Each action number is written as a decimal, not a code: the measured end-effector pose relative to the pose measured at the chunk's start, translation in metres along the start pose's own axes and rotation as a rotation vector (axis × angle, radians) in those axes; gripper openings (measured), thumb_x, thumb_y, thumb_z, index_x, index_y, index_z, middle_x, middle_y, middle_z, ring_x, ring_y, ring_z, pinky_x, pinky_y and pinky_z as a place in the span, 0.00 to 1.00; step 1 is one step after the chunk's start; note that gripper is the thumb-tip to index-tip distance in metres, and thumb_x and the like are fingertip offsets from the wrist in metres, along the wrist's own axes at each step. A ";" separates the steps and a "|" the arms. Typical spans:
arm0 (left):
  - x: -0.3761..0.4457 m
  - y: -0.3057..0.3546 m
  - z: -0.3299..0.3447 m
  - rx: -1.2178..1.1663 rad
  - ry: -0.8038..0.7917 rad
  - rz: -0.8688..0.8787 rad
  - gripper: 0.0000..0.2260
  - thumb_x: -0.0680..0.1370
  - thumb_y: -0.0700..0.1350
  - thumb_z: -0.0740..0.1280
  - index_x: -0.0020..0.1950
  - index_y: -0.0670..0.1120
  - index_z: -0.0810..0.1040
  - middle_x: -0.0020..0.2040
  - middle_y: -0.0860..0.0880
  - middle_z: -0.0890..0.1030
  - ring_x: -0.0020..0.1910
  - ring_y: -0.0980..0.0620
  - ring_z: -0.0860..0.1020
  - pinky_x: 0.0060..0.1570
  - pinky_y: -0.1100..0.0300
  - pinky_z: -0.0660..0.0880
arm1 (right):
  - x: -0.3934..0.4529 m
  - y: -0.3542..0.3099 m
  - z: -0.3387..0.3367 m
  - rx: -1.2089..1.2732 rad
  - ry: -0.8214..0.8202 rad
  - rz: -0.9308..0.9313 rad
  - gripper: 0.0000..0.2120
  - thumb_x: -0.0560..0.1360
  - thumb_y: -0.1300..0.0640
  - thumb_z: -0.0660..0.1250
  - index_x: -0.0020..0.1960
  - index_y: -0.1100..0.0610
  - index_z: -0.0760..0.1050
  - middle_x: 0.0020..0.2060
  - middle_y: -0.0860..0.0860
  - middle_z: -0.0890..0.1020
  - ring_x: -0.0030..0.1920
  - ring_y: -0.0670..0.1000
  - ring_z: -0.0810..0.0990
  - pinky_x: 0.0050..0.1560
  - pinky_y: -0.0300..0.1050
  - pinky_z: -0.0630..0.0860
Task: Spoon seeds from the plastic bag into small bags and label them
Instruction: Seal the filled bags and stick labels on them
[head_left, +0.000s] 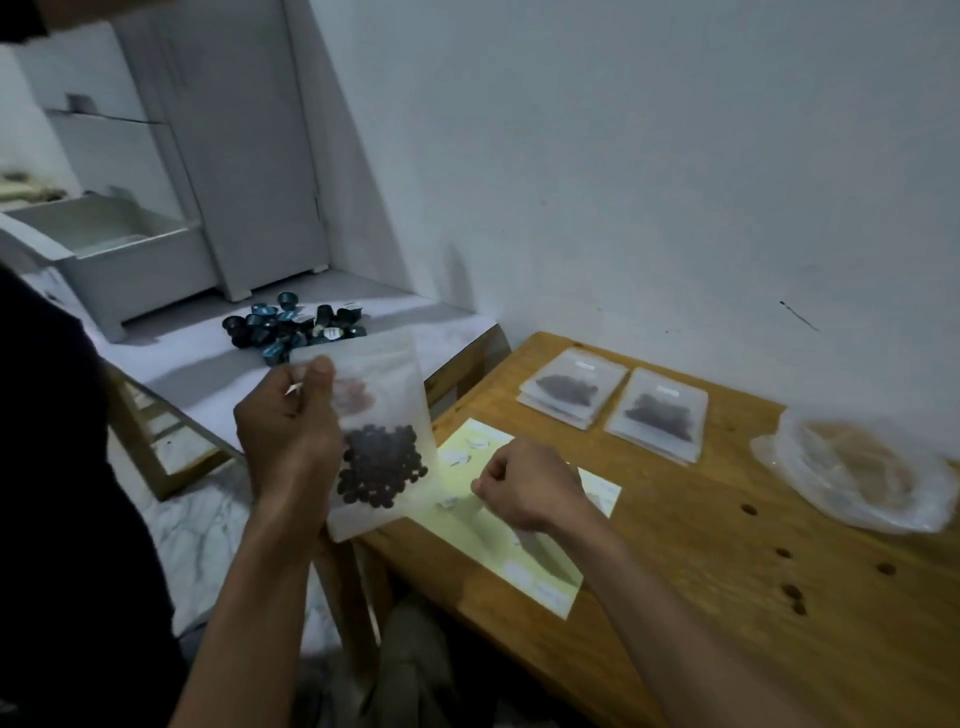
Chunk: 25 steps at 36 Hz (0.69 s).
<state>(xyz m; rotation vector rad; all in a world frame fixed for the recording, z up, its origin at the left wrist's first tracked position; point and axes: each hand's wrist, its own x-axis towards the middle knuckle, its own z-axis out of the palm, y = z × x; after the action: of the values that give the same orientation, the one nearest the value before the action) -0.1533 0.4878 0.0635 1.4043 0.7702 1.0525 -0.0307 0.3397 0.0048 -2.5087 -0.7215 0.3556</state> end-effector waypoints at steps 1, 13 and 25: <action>0.003 -0.003 -0.002 0.002 0.006 -0.004 0.07 0.82 0.49 0.65 0.45 0.52 0.79 0.42 0.50 0.86 0.41 0.51 0.86 0.50 0.44 0.82 | 0.003 -0.002 0.005 -0.022 0.005 0.009 0.12 0.75 0.45 0.69 0.39 0.52 0.82 0.44 0.47 0.85 0.51 0.54 0.80 0.58 0.54 0.72; 0.013 -0.018 -0.014 0.016 -0.035 -0.074 0.09 0.81 0.52 0.66 0.46 0.50 0.81 0.42 0.48 0.87 0.43 0.48 0.87 0.53 0.39 0.81 | 0.015 -0.021 0.033 -0.049 0.002 0.048 0.10 0.73 0.47 0.70 0.46 0.54 0.80 0.40 0.52 0.82 0.45 0.55 0.79 0.58 0.57 0.68; 0.001 -0.014 0.005 0.080 -0.098 -0.099 0.11 0.81 0.55 0.65 0.45 0.52 0.81 0.43 0.48 0.86 0.46 0.44 0.84 0.48 0.48 0.81 | -0.033 -0.031 -0.038 0.503 0.145 -0.176 0.09 0.77 0.46 0.69 0.41 0.50 0.78 0.45 0.44 0.80 0.45 0.42 0.76 0.45 0.41 0.73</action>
<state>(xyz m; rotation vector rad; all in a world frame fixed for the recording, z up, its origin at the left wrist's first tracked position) -0.1463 0.4887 0.0500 1.4592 0.8098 0.8784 -0.0573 0.3290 0.0567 -1.9604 -0.6892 0.2513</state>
